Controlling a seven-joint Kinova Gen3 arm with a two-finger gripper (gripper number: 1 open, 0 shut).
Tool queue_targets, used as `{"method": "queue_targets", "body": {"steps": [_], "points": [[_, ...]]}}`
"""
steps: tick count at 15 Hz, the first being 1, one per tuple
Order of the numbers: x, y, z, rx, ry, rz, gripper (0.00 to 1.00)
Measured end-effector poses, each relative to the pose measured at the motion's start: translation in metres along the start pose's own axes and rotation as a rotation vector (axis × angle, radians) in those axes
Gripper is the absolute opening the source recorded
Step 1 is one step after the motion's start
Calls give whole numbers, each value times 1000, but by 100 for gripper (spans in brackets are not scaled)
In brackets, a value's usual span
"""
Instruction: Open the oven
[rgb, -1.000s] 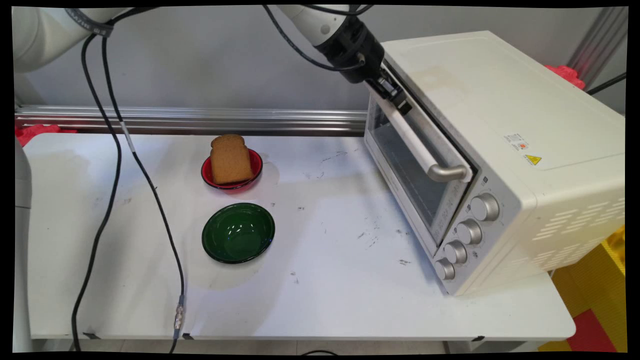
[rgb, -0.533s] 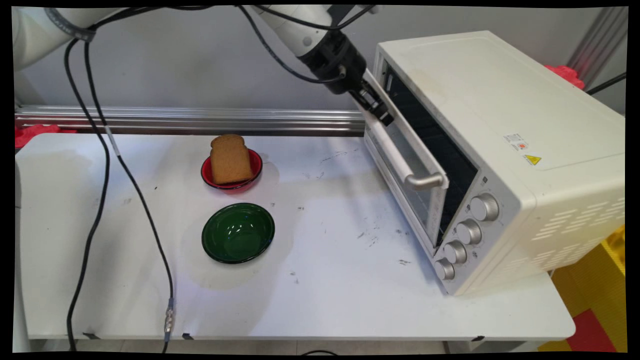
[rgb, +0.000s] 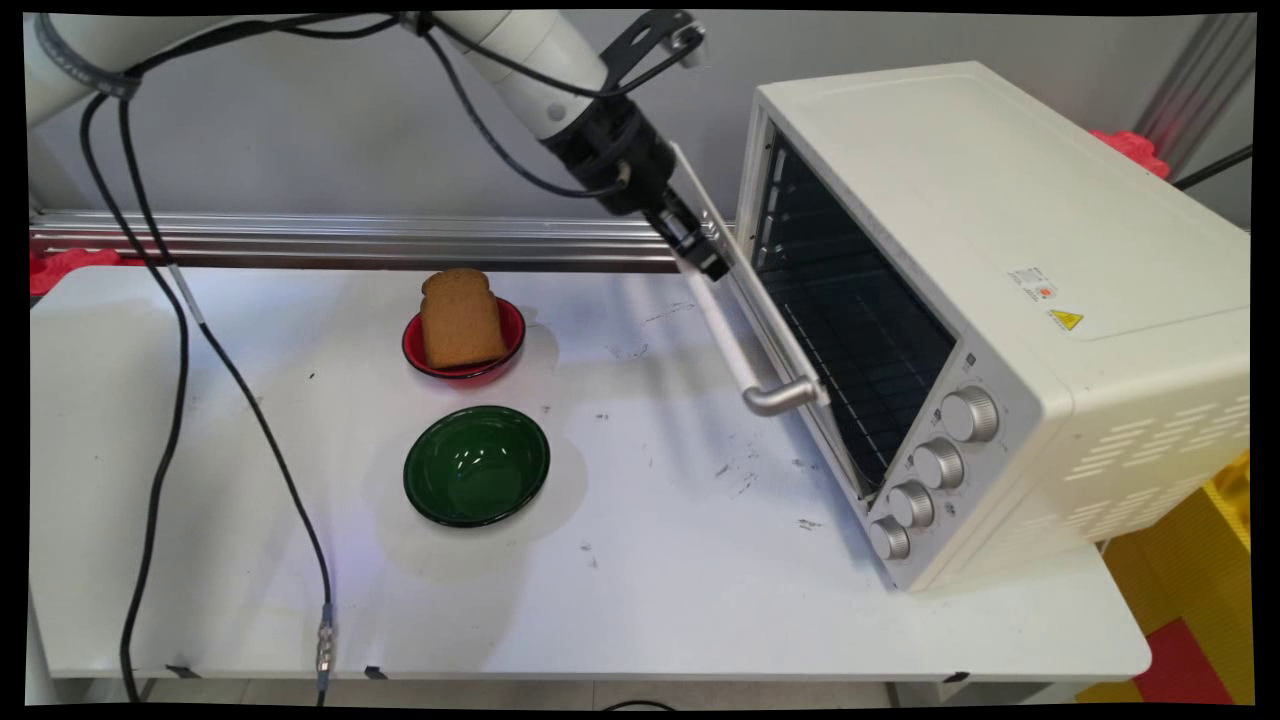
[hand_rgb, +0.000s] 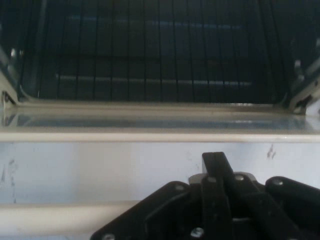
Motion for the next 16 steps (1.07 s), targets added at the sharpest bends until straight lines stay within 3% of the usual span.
{"method": "queue_targets", "body": {"steps": [8,16], "points": [[-39,-8,-1,5,-31,20,0],[-76,-11,-1,-6,-21,47,0]]}}
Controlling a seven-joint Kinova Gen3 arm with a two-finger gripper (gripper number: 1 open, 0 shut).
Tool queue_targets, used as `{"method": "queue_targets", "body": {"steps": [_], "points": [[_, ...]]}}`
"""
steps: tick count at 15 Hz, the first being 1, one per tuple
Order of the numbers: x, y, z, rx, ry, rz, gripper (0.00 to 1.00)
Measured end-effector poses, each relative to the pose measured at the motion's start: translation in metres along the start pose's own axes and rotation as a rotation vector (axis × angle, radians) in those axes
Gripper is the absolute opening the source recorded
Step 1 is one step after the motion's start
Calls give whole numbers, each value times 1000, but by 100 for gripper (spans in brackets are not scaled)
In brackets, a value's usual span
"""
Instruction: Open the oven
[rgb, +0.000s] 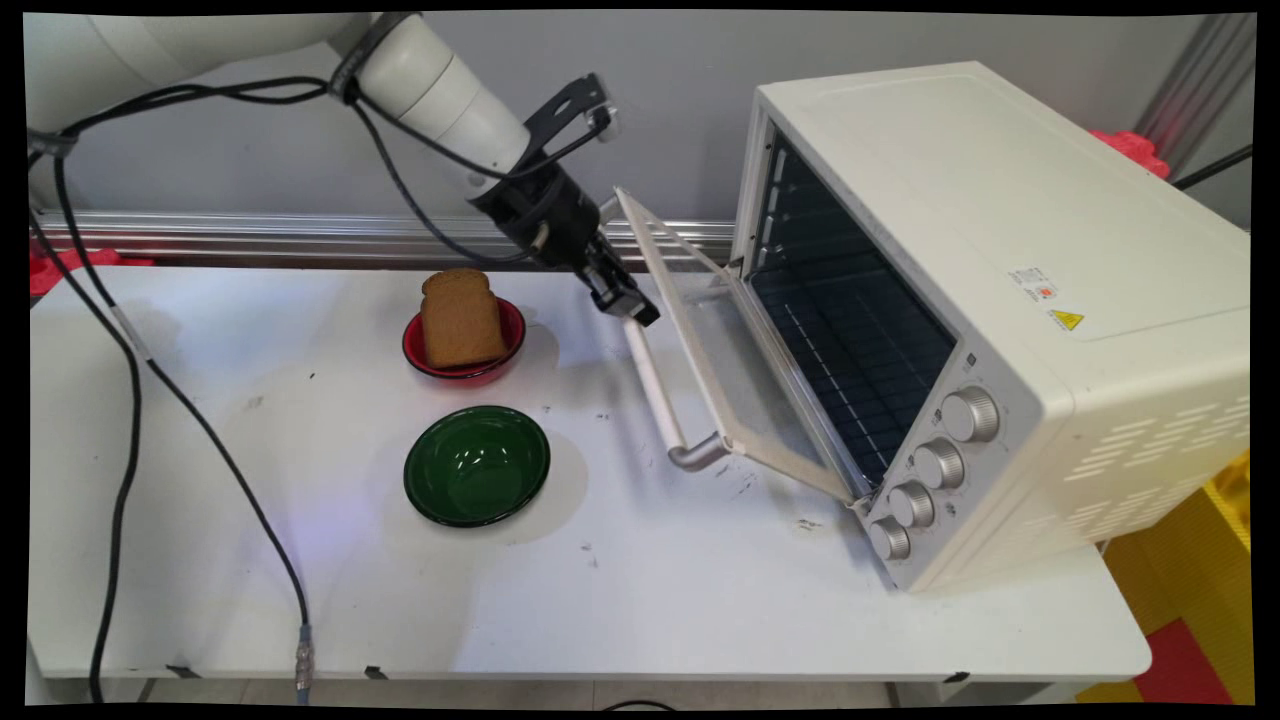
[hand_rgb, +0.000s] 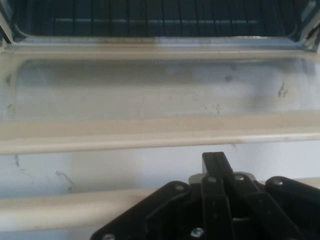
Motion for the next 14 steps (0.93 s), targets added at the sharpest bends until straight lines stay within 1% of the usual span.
{"method": "queue_targets", "body": {"steps": [3,7,14], "points": [[-14,1,2,-7,14,8,0],[-28,1,7,-6,35,12,0],[-55,0,15,-2,48,10,0]]}}
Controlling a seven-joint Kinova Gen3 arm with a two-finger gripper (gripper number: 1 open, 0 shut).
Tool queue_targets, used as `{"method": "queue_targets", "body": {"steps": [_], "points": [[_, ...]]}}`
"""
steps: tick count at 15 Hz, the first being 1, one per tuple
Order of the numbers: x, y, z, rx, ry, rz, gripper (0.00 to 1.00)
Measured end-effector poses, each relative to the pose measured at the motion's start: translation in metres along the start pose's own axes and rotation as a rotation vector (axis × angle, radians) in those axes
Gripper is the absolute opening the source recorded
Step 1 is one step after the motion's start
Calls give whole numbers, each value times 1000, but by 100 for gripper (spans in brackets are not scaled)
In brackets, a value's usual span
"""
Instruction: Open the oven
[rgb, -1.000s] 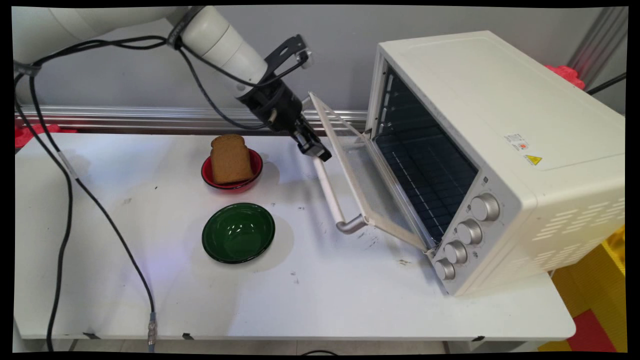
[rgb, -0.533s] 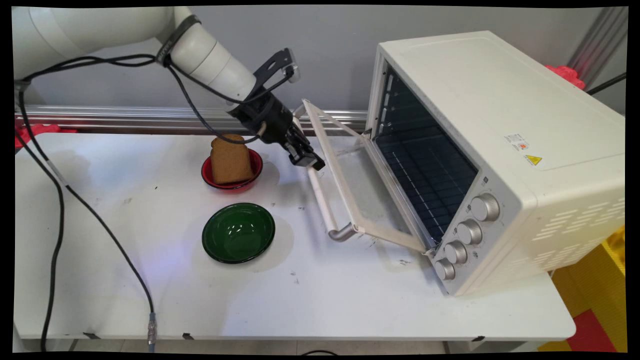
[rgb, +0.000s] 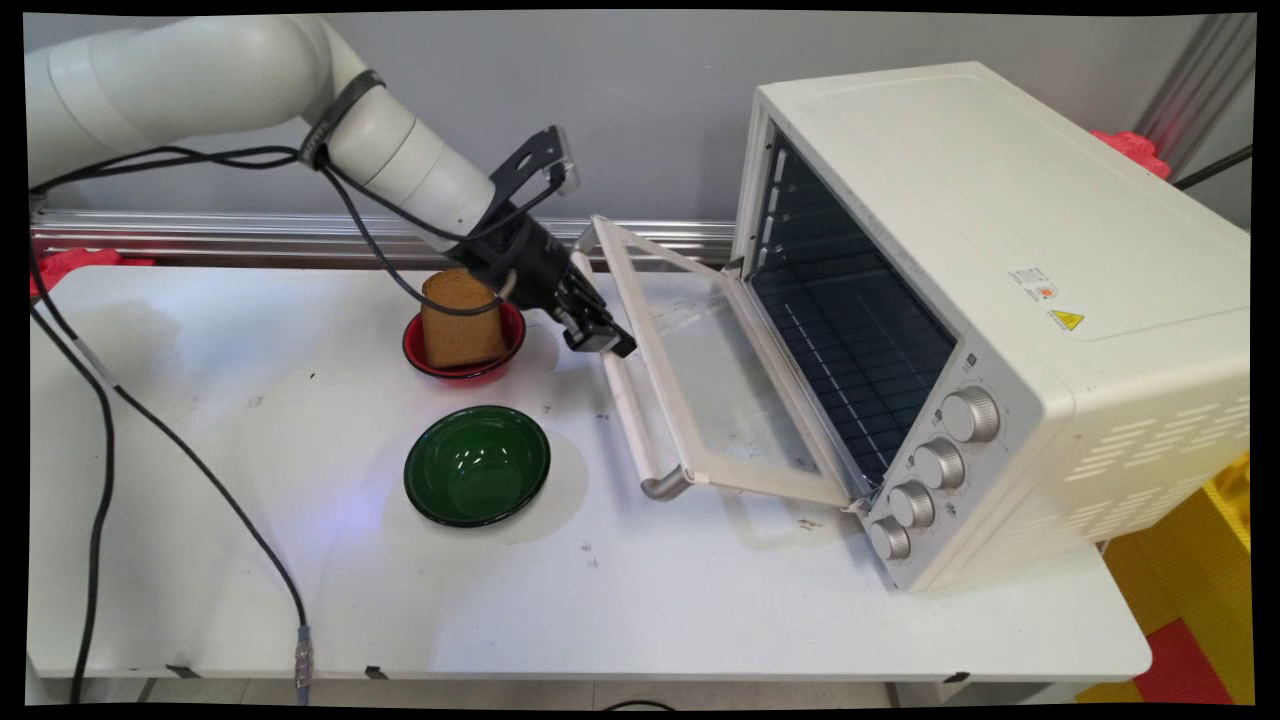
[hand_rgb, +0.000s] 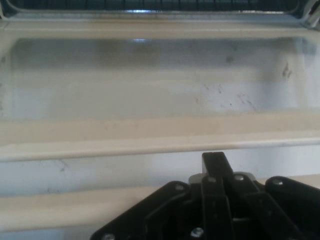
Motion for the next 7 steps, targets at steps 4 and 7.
{"method": "queue_targets", "body": {"steps": [4,7], "points": [[-13,0,1,1,3,-3,0],[-23,1,-1,0,3,-7,0]]}}
